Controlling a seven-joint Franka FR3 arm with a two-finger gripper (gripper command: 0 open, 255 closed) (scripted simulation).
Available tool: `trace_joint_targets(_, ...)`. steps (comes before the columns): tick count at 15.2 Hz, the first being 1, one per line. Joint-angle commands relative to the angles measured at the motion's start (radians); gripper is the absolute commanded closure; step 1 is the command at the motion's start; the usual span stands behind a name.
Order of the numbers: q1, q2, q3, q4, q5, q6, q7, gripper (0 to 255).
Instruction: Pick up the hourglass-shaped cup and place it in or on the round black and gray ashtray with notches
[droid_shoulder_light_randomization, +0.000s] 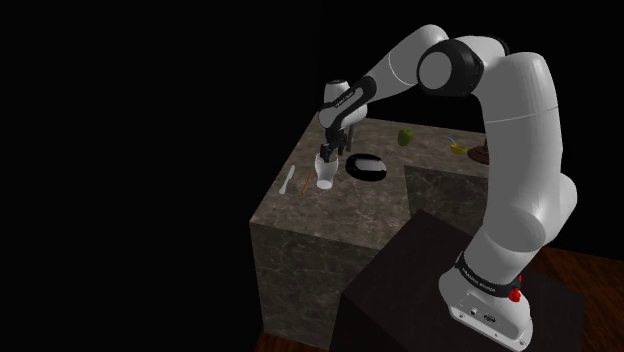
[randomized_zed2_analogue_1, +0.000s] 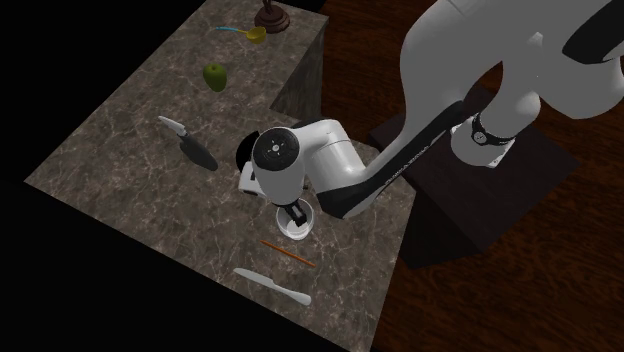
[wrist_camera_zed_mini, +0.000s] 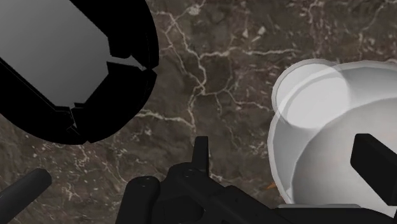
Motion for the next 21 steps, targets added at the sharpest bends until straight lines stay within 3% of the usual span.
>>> trace_joint_targets(1, 0.0, 0.0, 0.0, 0.0, 0.0, 0.001, 0.0, 0)
trace_joint_targets(2, 0.0, 0.0, 0.0, 0.0, 0.0, 0.0, 0.0, 0)
trace_joint_targets(3, 0.0, 0.0, 0.0, 0.0, 0.0, 0.0, 0.0, 255)
trace_joint_targets(12, 0.0, 0.0, 0.0, 0.0, 0.0, 0.001, 0.0, 255)
trace_joint_targets(21, 0.002, -0.074, -0.001, 0.015, -0.001, -0.089, -0.007, 255)
